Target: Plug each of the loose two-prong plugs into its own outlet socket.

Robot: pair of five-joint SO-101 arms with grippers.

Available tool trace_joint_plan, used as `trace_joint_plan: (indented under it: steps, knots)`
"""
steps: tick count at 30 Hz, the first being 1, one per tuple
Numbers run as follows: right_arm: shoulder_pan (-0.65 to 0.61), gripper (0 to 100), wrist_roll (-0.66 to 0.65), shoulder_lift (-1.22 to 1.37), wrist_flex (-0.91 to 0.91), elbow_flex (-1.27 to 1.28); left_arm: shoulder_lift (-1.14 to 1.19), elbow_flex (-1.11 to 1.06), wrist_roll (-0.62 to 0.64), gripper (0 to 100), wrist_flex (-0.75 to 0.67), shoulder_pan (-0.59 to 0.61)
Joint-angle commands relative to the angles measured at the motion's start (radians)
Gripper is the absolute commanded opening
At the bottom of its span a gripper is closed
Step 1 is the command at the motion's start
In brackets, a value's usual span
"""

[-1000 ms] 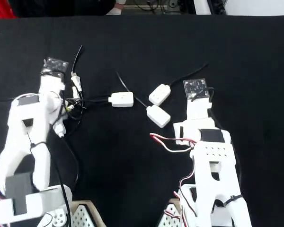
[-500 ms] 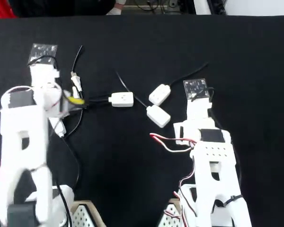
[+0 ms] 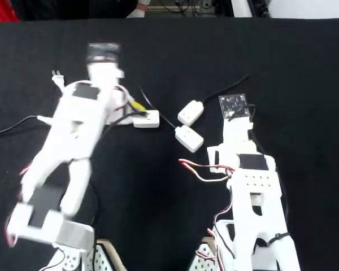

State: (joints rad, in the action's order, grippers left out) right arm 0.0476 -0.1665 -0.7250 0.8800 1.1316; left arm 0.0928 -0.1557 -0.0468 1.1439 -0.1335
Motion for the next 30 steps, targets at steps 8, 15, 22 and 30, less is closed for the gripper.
trace_joint_plan:
  steps: [8,15,22,30]
  knots:
    - [-0.011,4.6,0.002,0.001,-0.008,-0.007,0.14,0.139,-0.809,32,-0.114,-0.013]
    - [-0.011,4.6,0.0,0.001,-0.008,-0.01,0.149,0.021,-0.977,32,-0.336,0.004]
    - [-0.012,4.6,0.0,0.002,-0.009,-0.01,0.232,-0.09,-1.091,26,-0.506,0.025]
    - [-0.017,4.6,0.0,0.002,-0.009,-0.007,0.241,-0.067,-1.086,8,-0.247,-0.018]
